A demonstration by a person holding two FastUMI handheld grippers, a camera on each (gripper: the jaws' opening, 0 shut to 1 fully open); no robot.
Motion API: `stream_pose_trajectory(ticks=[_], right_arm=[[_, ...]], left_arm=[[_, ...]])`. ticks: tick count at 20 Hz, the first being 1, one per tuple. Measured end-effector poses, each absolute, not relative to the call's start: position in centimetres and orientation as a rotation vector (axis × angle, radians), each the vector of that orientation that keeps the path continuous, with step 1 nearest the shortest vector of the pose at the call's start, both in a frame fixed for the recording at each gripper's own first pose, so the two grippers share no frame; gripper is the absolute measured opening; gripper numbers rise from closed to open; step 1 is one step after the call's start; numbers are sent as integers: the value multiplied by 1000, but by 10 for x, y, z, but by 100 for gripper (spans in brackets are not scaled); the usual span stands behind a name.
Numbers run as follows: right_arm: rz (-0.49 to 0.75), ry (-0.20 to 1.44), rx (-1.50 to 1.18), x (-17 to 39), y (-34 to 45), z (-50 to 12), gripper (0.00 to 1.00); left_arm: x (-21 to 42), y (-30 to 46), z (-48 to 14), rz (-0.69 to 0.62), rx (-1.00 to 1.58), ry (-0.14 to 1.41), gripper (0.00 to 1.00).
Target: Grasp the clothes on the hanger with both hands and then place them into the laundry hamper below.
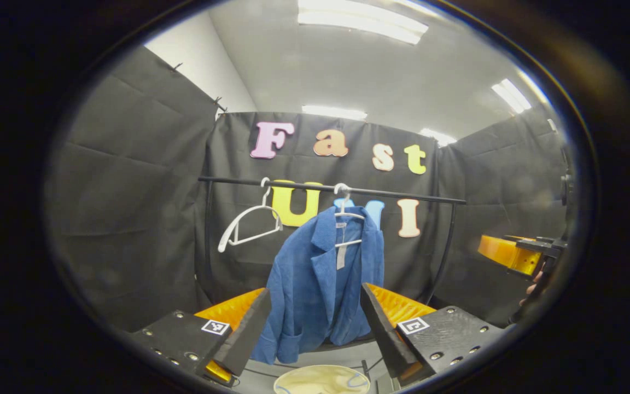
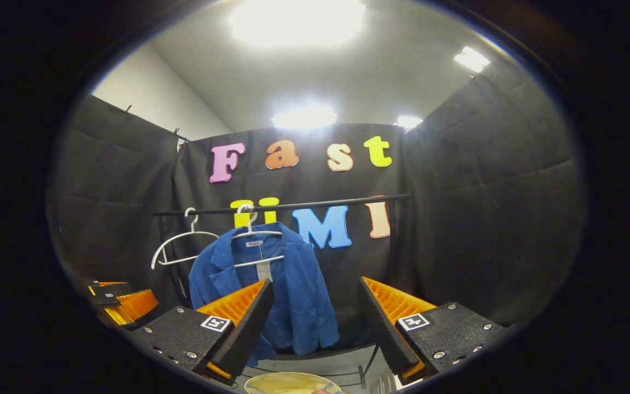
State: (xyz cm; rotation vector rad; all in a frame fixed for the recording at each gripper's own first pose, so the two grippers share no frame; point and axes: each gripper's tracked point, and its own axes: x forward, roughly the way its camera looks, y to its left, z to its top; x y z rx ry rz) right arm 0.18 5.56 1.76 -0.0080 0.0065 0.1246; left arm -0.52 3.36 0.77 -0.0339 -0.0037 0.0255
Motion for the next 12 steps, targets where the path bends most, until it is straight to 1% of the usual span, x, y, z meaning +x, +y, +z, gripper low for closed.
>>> stream_pose_trajectory(ticks=[7, 12], right_arm=[[142, 45, 4, 20, 62, 9, 95], [146, 59, 34, 59, 54, 4, 95]], left_arm=[[1, 46, 2, 59, -37, 13, 94], [25, 37, -3, 75, -25, 37, 94]])
